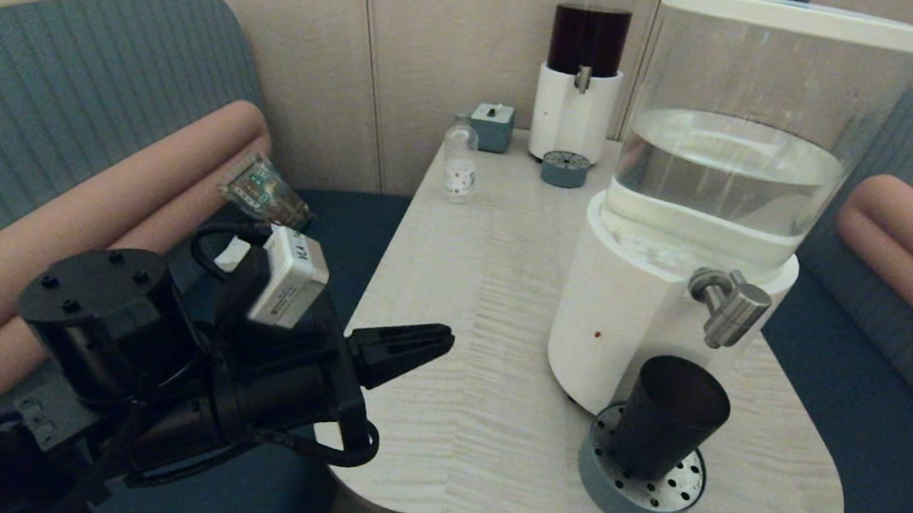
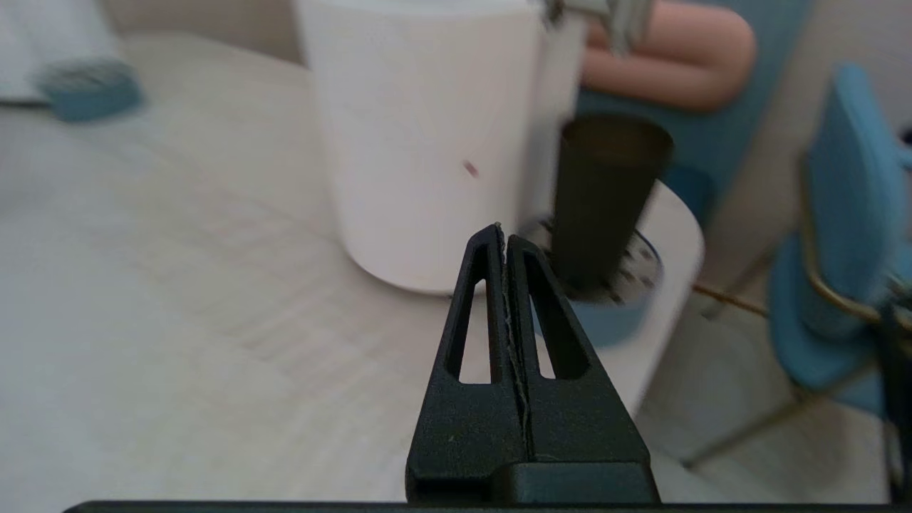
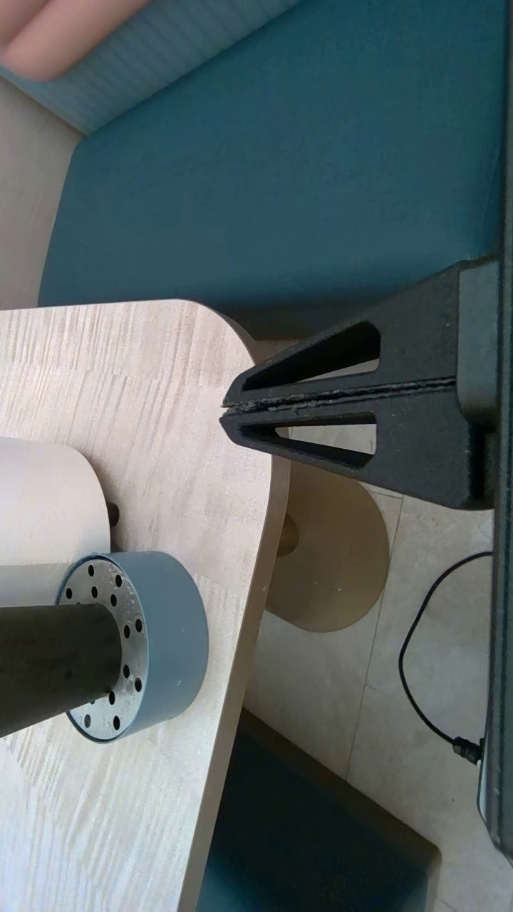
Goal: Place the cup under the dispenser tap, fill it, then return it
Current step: Place the cup next to the water dispenser
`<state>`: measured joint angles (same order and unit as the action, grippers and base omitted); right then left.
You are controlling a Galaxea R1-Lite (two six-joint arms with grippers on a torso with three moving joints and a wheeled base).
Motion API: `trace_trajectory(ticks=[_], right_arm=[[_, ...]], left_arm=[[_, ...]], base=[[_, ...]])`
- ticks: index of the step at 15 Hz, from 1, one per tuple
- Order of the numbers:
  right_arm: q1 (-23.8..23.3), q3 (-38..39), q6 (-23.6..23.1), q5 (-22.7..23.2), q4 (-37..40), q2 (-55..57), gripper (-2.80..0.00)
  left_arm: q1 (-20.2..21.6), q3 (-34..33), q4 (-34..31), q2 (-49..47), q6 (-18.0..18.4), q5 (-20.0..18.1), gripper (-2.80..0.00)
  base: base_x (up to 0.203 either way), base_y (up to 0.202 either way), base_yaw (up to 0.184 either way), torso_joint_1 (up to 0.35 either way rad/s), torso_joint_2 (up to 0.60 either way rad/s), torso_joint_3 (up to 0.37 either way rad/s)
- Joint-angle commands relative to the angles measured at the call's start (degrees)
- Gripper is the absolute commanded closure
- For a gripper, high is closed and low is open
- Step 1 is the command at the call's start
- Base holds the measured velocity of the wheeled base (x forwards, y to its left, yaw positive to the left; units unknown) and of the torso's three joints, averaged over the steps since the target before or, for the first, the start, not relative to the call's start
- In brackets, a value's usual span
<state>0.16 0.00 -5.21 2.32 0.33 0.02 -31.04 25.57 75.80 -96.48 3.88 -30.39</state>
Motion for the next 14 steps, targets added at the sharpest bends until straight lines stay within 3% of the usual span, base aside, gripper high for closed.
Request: trace_trajectory(ticks=[1, 8, 9, 11, 12, 14], right_arm=[[0.02, 0.09, -0.07, 0.06, 0.02, -0.05, 0.00], [0.02, 0.02, -0.07, 0.06, 0.02, -0.11, 0.00], [0.02, 0.09, -0.07, 0.06, 0.02, -0.03, 0.00], [0.02, 0.06, -0.07, 0.06, 0.02, -0.09, 0.00], [0.02, 0.05, -0.07, 0.06, 0.02, -0.11, 0.00], [0.02, 0.09, -0.07, 0.06, 0.02, -0.11, 0.00]], left_arm=[[-0.16, -0.35, 0.49, -2.13, -0.18, -1.33, -2.80], [-0.08, -1.83, 3.19, -1.46, -1.06, -5.58, -2.80], [-0.08, -2.97, 6.97, -1.58, -3.27, -6.71, -2.80], [-0.08, -5.98, 11.51, -1.98, -11.34, -8.69, -2.80], [-0.08, -6.76, 11.85, -1.55, -12.81, -9.23, -2.80], [-0.08, -6.68, 11.86, -1.96, -12.41, -11.34, -2.80]], base=[[0.000, 0.000, 0.000, 0.000, 0.00, 0.000], [0.000, 0.000, 0.000, 0.000, 0.00, 0.000], [0.000, 0.000, 0.000, 0.000, 0.00, 0.000], [0.000, 0.000, 0.000, 0.000, 0.00, 0.000], [0.000, 0.000, 0.000, 0.000, 0.00, 0.000], [0.000, 0.000, 0.000, 0.000, 0.00, 0.000]])
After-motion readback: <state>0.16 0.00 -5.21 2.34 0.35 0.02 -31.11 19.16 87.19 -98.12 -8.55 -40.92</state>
